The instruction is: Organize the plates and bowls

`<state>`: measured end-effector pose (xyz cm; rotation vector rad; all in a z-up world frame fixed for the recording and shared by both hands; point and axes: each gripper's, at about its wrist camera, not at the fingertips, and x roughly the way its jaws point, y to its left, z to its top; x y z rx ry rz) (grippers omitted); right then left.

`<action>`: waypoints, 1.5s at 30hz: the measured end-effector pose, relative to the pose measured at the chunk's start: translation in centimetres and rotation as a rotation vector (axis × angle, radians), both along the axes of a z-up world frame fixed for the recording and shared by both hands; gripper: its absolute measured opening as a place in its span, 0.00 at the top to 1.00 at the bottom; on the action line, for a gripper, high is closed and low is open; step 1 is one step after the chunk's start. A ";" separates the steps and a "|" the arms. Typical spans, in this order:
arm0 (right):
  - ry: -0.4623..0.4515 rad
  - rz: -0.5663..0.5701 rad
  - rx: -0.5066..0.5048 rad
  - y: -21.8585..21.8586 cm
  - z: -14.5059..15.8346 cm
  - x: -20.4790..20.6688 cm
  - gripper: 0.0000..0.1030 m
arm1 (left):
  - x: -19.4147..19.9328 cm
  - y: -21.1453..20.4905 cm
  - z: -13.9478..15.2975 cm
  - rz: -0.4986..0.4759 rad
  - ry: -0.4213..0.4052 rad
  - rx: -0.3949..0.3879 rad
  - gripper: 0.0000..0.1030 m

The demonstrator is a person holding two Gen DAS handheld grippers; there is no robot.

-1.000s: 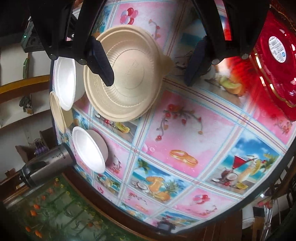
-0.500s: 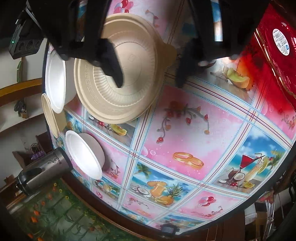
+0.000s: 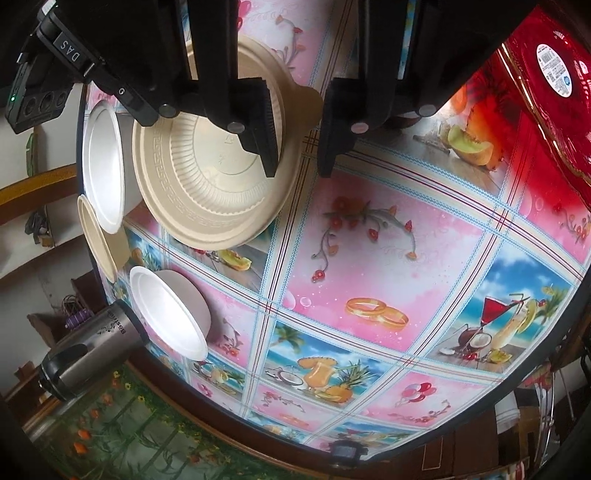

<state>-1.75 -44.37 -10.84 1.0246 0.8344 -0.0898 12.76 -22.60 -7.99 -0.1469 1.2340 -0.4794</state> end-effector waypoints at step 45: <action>-0.156 0.257 -0.208 17.9 9.0 0.7 0.90 | -8.2 19.6 8.7 0.154 -0.269 -0.092 0.82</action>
